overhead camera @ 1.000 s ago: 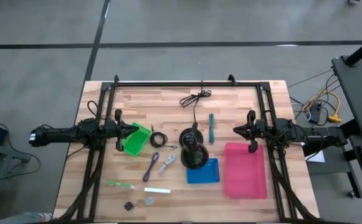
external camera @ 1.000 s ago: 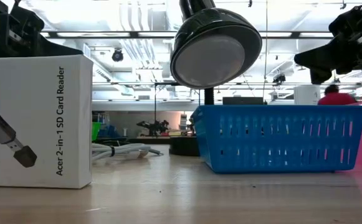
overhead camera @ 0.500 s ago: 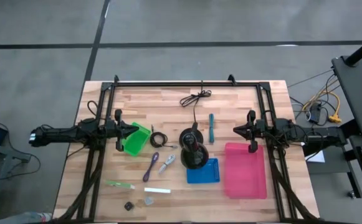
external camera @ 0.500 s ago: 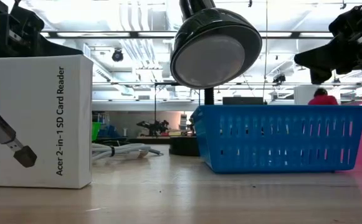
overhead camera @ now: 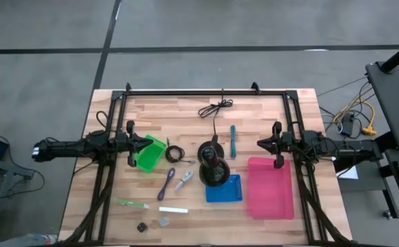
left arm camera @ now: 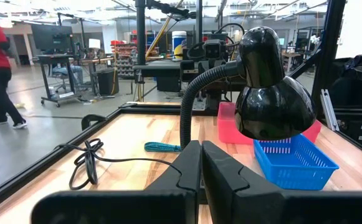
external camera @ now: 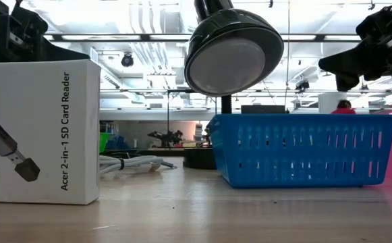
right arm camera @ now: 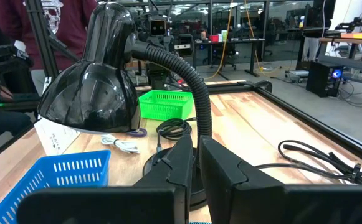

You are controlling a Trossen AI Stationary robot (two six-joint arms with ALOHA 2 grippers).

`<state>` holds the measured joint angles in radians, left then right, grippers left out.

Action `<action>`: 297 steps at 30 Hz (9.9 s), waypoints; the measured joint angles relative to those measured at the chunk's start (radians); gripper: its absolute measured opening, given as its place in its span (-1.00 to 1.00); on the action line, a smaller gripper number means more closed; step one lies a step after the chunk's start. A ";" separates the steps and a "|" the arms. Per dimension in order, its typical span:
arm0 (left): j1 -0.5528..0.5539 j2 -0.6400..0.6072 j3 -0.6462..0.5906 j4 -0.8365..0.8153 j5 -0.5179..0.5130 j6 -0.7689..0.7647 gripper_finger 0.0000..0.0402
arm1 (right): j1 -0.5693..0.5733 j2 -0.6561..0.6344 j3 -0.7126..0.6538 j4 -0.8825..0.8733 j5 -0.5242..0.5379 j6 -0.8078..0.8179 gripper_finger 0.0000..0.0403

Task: Pick and place items into bin

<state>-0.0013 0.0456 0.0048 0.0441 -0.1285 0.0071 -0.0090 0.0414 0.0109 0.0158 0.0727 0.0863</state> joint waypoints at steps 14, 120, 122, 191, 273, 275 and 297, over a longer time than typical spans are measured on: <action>0.000 0.000 0.000 0.000 0.000 0.000 -1.00 | 0.000 0.000 0.000 0.000 0.000 0.000 -0.89; 0.000 0.000 0.000 0.000 0.000 0.000 -1.00 | 0.000 0.000 0.000 0.000 0.000 0.000 -0.89; 0.000 0.000 0.000 0.000 0.000 0.000 -1.00 | 0.000 0.000 0.000 0.000 0.000 0.000 -0.89; 0.000 0.147 0.027 0.404 -0.070 0.161 -0.12 | 0.000 0.126 0.175 0.160 0.270 -0.194 -0.06; 0.000 0.275 0.028 0.435 -0.085 0.209 -0.08 | -0.447 1.383 0.798 -0.445 -0.124 0.487 0.02; 0.000 0.275 0.028 0.435 -0.086 0.209 -0.08 | -0.447 1.422 0.805 -0.446 -0.124 0.490 0.05; 0.000 0.275 0.027 0.418 -0.086 0.210 -0.08 | -0.440 1.638 0.822 -0.366 -0.132 0.491 0.20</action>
<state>-0.0012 0.3202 0.0322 0.4624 -0.2142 0.2173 -0.4487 1.6792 0.8326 -0.3502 -0.0597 0.5770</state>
